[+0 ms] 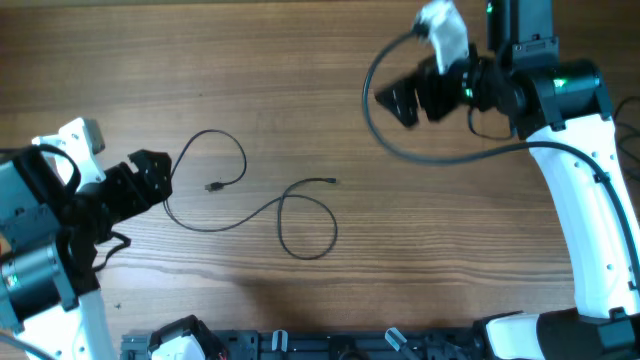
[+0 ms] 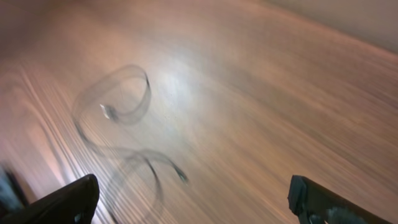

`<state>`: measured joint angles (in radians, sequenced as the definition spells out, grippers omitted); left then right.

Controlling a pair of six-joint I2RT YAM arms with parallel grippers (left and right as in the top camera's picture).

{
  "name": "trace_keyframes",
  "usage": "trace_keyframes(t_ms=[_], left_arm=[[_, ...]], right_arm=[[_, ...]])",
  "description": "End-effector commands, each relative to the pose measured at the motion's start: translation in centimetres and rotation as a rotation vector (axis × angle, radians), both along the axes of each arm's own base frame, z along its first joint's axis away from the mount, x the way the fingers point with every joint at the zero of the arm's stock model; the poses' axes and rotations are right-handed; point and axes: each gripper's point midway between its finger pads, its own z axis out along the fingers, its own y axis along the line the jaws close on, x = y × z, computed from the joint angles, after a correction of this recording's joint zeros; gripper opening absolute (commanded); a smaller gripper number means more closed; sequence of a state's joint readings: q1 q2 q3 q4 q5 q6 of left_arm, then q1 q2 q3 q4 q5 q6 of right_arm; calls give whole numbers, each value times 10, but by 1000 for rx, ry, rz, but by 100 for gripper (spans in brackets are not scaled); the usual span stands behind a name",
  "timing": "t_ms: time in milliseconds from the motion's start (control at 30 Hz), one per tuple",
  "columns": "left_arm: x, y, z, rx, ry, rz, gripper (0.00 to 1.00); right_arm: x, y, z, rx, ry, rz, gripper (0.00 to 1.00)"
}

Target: Untangle cables

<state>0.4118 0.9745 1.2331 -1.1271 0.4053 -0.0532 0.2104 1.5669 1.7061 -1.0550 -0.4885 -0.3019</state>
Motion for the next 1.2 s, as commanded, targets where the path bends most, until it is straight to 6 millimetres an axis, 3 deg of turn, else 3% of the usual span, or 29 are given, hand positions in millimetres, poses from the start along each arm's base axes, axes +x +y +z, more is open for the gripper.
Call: trace_keyframes(t_ms=[0,167,333,433,500,733,867,967,1067,1167], left_arm=[[-20,4,15,107,-49,32,90],[-57,12,36,226,-127,141,91],[-90,35,46,292,-154,367,91],[-105,52,47,307,-138,511,91],[-112,59,52,311,-144,583,91],[-120,58,79,320,-212,606,94],[-122,57,78,319,-202,605,95],[-123,57,76,318,-196,604,96],[-123,56,76,318,-193,603,97],[-121,53,75,305,-195,587,97]], right_arm=[[-13,-11,-13,-234,-148,258,100],[-40,32,-8,-124,-141,420,100],[-66,81,-17,-119,-149,595,100],[-76,119,-33,-115,-147,696,100],[-81,146,-54,-117,-123,762,100],[-100,202,-121,-98,2,902,100],[-102,198,-170,-191,118,908,100],[-92,163,-230,-451,206,901,100],[-89,146,-260,-563,240,941,100],[-94,151,-271,-539,217,1040,100]])
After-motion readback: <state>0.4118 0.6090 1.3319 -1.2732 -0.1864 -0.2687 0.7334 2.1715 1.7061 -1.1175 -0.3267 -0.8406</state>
